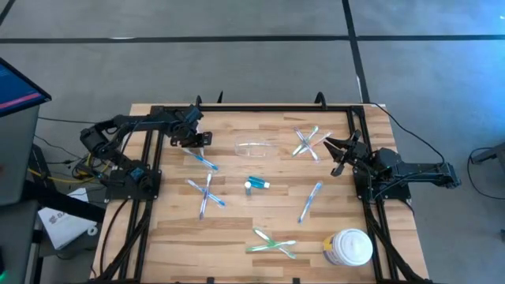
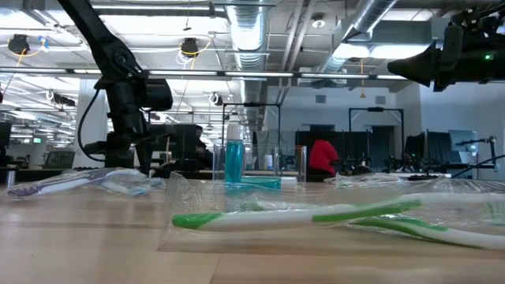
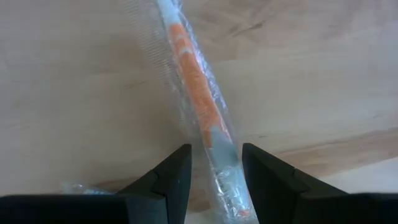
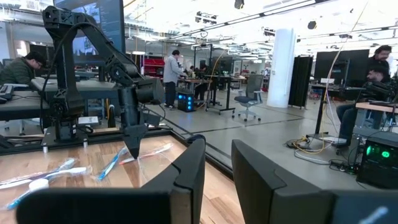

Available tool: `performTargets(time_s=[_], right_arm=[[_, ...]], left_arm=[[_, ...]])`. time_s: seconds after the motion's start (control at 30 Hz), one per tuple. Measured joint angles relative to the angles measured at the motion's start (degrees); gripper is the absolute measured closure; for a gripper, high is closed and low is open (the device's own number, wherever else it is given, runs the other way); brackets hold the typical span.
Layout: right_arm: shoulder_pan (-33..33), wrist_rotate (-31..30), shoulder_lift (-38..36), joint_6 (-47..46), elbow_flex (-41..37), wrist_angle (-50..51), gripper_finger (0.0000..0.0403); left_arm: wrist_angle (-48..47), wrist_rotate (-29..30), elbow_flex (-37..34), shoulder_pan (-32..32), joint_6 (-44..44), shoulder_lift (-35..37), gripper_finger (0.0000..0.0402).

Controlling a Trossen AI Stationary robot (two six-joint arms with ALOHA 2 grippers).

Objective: Pick & Place toothbrushing station
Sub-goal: Put the left orange toothbrush into the transparent organizer

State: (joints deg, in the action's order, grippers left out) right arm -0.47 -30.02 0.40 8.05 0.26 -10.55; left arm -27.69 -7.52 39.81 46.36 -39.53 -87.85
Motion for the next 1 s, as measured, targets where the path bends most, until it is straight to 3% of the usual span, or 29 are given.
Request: performTargets(time_s=[0.7, 1.0], right_arm=[[-0.02, 0.0, 0.0, -0.09, 0.02, 0.0, 0.0332], [-0.02, 0.0, 0.0, -0.07, 0.02, -0.02, 0.0332]], left_arm=[[1.17, 2.61, -0.07, -0.34, -0.79, -0.03, 0.0264], [0.78, 3.07, -0.2, -0.32, -0.24, -0.12, 0.034]])
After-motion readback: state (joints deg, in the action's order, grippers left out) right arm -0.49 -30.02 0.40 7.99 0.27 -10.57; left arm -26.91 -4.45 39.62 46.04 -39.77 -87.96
